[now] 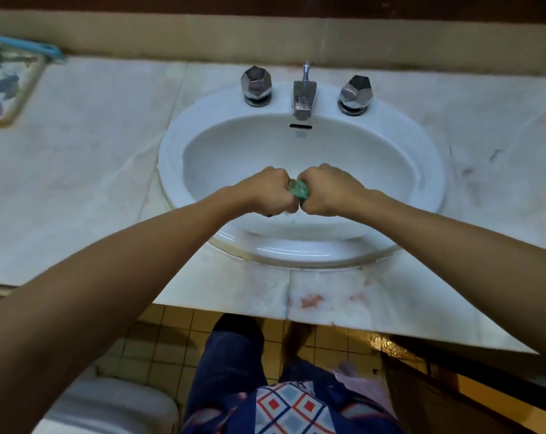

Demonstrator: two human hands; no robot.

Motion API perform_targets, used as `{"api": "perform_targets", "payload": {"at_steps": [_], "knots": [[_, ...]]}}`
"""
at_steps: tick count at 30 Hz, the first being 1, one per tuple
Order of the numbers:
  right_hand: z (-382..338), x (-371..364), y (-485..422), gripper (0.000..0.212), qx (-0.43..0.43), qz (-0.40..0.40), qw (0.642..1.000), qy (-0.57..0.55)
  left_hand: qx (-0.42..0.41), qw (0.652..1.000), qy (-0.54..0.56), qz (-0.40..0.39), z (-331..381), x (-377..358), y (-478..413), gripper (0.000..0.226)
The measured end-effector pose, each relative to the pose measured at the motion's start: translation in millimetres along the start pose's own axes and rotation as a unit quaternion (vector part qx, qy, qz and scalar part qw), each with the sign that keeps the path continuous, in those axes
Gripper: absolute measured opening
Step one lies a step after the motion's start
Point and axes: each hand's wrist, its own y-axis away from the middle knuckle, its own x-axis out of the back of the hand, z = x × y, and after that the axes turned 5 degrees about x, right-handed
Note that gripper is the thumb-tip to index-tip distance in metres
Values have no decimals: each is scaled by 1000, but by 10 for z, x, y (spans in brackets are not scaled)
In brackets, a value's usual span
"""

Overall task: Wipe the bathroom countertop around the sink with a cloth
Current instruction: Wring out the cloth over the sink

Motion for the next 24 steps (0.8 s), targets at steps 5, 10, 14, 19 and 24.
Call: {"api": "perform_targets", "payload": {"at_steps": [5, 10, 14, 19, 24], "knots": [[67, 2, -34, 21, 72, 112, 981, 138, 30, 987, 158, -28, 51, 29, -45, 10], [161, -22, -82, 47, 133, 205, 957, 157, 93, 928, 328, -148, 114, 31, -4, 22], [151, -48, -73, 56, 155, 237, 944, 170, 89, 866, 410, -273, 26, 34, 9, 27], [117, -26, -43, 56, 125, 272, 940, 165, 55, 899, 363, -237, -24, 99, 21, 15], [57, 88, 65, 21, -14, 147, 987, 62, -19, 1000, 19, -11, 34, 206, 35, 35]]}}
